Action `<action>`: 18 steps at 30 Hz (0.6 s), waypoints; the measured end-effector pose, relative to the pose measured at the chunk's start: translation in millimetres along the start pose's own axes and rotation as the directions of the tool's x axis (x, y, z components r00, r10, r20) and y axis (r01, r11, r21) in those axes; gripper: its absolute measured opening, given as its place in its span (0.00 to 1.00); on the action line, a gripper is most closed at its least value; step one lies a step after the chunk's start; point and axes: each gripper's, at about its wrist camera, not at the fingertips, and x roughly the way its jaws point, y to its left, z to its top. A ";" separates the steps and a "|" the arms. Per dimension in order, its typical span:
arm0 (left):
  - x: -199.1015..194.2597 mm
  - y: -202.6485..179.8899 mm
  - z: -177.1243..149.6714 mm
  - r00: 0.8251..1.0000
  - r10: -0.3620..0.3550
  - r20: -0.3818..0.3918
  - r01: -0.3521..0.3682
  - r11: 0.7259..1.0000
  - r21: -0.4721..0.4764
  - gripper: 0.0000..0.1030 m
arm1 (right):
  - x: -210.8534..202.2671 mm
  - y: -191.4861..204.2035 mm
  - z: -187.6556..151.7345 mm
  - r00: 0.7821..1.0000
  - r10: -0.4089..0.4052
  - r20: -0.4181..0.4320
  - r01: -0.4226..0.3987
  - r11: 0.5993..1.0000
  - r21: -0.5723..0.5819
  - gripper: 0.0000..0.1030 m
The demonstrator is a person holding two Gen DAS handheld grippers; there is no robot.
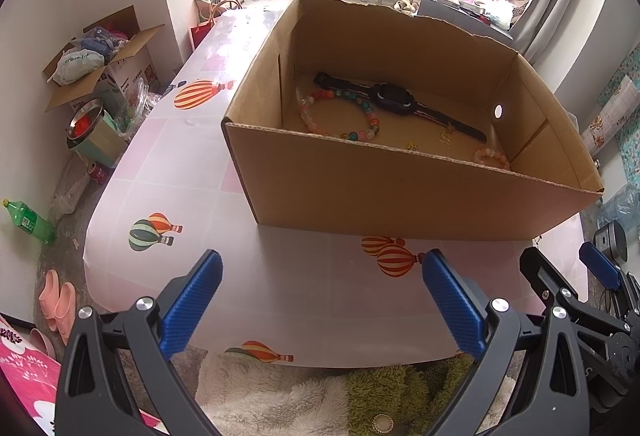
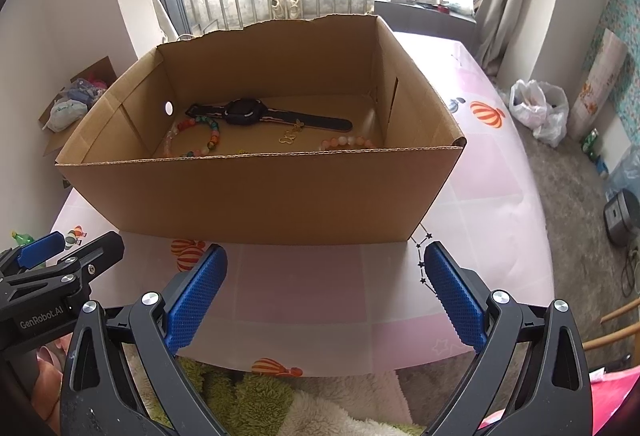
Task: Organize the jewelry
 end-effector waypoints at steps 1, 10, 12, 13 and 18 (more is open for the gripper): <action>0.0 -0.2 0.0 1.000 0.000 0.001 0.000 1.000 0.000 0.95 | 0.3 -0.3 0.1 1.000 0.001 -0.002 -0.001 1.000 0.001 0.92; -0.3 -0.9 0.1 1.000 0.002 0.002 -0.002 1.000 0.001 0.95 | -0.1 -1.4 -0.2 1.000 0.004 0.001 -0.004 1.000 0.005 0.92; -0.6 -1.5 0.1 1.000 0.002 0.003 -0.002 1.000 0.001 0.95 | 0.1 -1.7 0.0 1.000 0.004 0.001 -0.004 1.000 0.005 0.92; -1.0 -2.0 0.4 1.000 0.002 0.004 -0.002 1.000 0.002 0.95 | 0.1 -1.8 0.1 1.000 0.005 0.000 -0.005 1.000 0.005 0.92; -1.8 -2.9 1.0 1.000 0.003 0.004 -0.003 1.000 0.004 0.95 | 0.0 -2.1 0.3 1.000 0.005 0.001 -0.005 1.000 0.005 0.92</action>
